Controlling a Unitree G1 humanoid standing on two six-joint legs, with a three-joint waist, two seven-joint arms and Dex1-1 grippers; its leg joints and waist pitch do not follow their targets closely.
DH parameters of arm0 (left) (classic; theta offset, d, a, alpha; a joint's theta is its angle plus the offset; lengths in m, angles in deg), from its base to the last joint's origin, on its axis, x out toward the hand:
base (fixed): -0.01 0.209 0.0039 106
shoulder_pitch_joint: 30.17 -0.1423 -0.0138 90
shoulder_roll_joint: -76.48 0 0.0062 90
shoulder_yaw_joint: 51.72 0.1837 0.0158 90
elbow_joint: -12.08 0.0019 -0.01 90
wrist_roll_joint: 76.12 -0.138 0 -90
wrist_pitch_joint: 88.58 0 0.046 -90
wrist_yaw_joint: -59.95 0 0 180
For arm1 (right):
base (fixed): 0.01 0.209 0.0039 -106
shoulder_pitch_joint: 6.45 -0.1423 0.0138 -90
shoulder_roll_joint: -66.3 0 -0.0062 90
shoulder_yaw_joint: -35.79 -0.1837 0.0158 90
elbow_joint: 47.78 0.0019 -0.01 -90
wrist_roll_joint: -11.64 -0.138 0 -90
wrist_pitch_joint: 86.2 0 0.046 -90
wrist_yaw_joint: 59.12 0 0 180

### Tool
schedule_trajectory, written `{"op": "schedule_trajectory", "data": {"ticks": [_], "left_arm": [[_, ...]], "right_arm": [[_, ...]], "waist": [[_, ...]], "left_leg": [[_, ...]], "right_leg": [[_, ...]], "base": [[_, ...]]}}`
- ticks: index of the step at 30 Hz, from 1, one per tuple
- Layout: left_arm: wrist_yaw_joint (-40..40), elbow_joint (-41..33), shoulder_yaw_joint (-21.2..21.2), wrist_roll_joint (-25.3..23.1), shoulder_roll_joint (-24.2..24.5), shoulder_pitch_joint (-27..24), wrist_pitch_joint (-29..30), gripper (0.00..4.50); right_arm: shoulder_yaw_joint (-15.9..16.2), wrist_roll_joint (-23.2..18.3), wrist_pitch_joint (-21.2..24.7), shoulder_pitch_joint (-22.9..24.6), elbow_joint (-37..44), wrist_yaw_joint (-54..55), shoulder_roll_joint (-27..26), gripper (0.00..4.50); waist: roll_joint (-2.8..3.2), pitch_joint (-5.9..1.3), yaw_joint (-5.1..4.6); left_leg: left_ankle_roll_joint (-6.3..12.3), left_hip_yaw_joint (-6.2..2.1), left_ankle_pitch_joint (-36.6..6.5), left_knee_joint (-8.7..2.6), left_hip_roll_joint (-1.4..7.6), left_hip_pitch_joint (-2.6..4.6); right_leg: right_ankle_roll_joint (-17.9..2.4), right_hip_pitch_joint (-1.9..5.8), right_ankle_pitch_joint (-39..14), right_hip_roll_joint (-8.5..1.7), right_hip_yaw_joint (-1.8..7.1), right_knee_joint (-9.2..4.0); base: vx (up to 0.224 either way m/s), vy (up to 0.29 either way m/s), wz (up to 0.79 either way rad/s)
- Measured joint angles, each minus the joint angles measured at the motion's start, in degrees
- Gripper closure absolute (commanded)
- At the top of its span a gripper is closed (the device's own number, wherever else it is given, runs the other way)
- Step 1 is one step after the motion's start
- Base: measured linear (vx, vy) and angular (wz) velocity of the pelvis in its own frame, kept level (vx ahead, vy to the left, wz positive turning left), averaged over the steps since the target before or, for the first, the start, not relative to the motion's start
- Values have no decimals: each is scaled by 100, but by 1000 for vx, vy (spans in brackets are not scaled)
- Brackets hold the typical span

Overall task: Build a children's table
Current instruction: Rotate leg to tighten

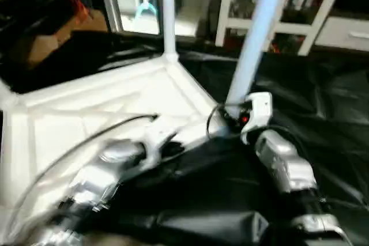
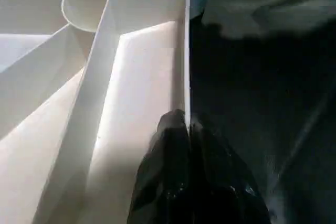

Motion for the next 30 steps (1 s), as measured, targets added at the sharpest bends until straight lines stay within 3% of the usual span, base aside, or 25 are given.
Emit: {"op": "schedule_trajectory", "data": {"ticks": [3, 7, 8, 12, 16, 21, 26, 30], "left_arm": [[-600, 331, 81, -115, -775, 247, 324, 450], [-622, 370, 171, -132, -915, 286, 367, 450], [-571, 348, 177, -129, -883, 277, 347, 450], [-68, 41, 144, -16, -156, -43, -296, 450], [1004, -293, -39, 332, 866, -528, -928, 450], [1499, -422, -113, 504, 1147, -666, -959, 450], [1614, -363, -148, 535, 1224, -623, -1044, 450], [1539, -279, -146, 537, 1195, -565, -1066, 450]], "right_arm": [[-350, 93, -161, -183, -332, 946, -211, 184], [-441, 171, -351, -209, -363, 802, -187, 184], [-444, 174, -366, -199, -355, 701, -158, 149], [-221, -62, -401, -42, -281, -693, 263, 101], [392, -338, -291, 232, -23, -2621, 977, 68], [576, -391, -275, 466, 326, -3580, 1388, 55], [618, -459, -138, 585, 485, -3931, 1492, 108], [631, -431, -147, 586, 457, -3726, 1359, 139]], "waist": [[1, -5, 83], [19, -23, 88], [23, -26, 86], [78, -44, 19], [98, -20, -37], [98, -14, 7], [83, -7, 71], [80, -4, 62]], "left_leg": [[9, 18, -5, -1, -19, 45], [24, 18, -14, -5, -27, 24], [25, 18, -14, -5, -26, 16], [27, 9, -12, -7, -11, -43], [27, -7, -12, -25, -2, -64], [94, 1, -13, 11, -7, -151], [104, 4, -19, 20, -5, -152], [90, 7, -10, 24, -2, -130]], "right_leg": [[6, 39, -4, -20, 16, -36], [19, 49, 12, -21, 22, -85], [33, 48, 20, -21, 20, -94], [55, 22, 33, -7, 10, -92], [44, -1, 22, 7, -5, -95], [43, -70, 22, -2, -3, -90], [39, -79, 20, -3, -1, -76], [36, -78, 18, -2, 5, -42]], "base": [[0, 0, 0], [0, 0, 0], [0, 0, 0], [0, 0, 0], [0, 0, 0], [0, 0, 0], [0, 0, 0], [0, 0, 0]]}}
